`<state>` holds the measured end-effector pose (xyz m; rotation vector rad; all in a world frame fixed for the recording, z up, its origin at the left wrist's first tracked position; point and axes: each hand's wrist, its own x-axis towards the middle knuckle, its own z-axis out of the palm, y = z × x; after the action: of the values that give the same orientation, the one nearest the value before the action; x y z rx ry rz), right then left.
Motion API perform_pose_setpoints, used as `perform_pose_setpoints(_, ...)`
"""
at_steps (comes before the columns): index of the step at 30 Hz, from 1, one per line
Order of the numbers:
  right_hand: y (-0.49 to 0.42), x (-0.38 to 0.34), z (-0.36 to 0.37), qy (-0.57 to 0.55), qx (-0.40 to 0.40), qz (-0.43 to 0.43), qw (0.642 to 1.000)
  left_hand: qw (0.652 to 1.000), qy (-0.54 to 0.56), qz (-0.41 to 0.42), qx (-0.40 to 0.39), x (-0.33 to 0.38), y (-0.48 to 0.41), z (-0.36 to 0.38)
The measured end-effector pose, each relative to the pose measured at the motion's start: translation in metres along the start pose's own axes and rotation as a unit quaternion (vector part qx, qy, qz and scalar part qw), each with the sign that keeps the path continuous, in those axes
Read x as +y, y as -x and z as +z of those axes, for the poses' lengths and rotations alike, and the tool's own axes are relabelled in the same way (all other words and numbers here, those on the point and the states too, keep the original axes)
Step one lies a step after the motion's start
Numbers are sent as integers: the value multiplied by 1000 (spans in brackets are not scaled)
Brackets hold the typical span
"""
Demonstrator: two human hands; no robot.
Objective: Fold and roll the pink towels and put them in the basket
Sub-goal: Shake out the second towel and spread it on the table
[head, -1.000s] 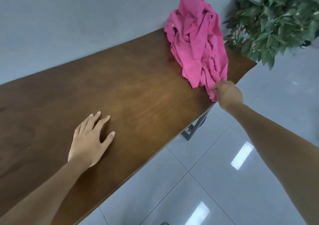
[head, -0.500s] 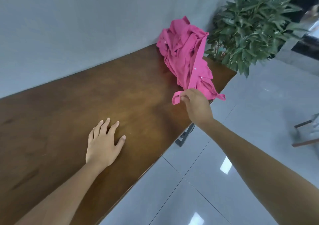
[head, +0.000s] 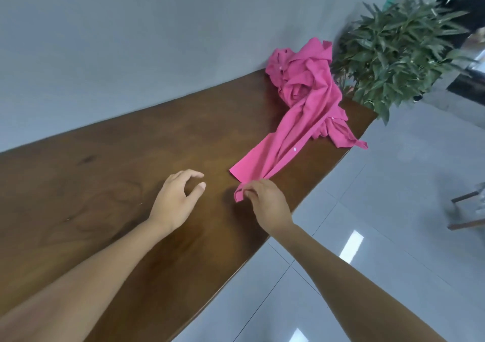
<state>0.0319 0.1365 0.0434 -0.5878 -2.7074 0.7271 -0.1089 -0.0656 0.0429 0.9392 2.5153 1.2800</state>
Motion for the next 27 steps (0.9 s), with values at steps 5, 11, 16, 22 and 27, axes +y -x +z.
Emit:
perform_pose_setpoints(5, 22, -37, 30, -12, -31, -32, 999, 999, -29, 32, 4, -11, 14, -38)
perform_pose_setpoints(11, 25, -20, 13, 16, -49, -69, 996, 995, -83, 58, -20, -5, 21, -46)
perform_pose_setpoints(16, 11, 27, -25, 85, -36, -74, 993, 988, -126, 85, -25, 23, 12, -14)
perform_pose_setpoints(22, -20, 88, -77, 142, -1, -72, 987, 979, -178, 91, -39, 64, -15, 58)
perform_pose_setpoints(27, -51, 140, -112, 172, 11, -96, 980, 977, -201, 53, -48, 103, -44, 119)
